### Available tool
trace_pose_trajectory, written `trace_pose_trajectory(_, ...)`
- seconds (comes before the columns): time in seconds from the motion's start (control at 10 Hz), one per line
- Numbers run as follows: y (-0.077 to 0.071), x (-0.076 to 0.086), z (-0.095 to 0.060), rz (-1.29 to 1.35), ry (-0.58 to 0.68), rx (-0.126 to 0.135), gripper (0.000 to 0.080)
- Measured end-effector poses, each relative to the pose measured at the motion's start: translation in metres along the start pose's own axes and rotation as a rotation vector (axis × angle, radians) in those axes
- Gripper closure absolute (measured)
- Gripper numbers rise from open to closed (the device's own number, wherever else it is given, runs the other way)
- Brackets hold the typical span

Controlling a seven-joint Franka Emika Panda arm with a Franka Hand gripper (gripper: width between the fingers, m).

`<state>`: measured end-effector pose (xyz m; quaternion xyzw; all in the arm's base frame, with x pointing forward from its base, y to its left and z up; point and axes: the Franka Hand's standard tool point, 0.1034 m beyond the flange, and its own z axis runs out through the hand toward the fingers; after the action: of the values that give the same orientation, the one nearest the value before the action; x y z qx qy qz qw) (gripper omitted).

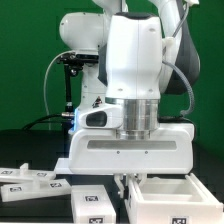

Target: Assemble cabinet

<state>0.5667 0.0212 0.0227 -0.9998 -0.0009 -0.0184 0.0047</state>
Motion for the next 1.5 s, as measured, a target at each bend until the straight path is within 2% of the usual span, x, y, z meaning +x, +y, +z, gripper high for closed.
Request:
trace_pose_trajectory(0.4, 0.000, 0.000, 0.001, 0.010, -0.002, 0.000, 0.0767)
trace_pose_trajectory(0.5, 0.000, 0.000, 0.000, 0.007, -0.005, 0.001, 0.0679)
trace_pose_trajectory(0.6, 0.001, 0.002, -0.004, 0.006, -0.013, 0.003, 0.0497)
trace_pose_trajectory(0.7, -0.001, 0.003, -0.011, 0.018, -0.018, 0.015, 0.0362)
trace_pose_trajectory(0.8, -0.003, 0.004, -0.019, 0.037, -0.012, 0.030, 0.0362)
trace_pose_trajectory(0.9, -0.005, 0.004, -0.026, 0.033, -0.005, 0.032, 0.0178)
trace_pose_trajectory(1.0, 0.001, 0.004, -0.039, 0.002, -0.012, 0.039, 0.0062)
trace_pose_trajectory(1.1, 0.013, 0.005, -0.052, -0.004, -0.006, 0.044, 0.0062)
trace_pose_trajectory(1.2, 0.023, 0.004, -0.055, -0.015, -0.003, 0.043, 0.0011)
trace_pose_trajectory(1.4, 0.054, 0.001, -0.065, -0.055, 0.009, 0.030, 0.0003)
trace_pose_trajectory(1.5, 0.052, 0.001, -0.064, -0.043, 0.008, 0.031, 0.0003)
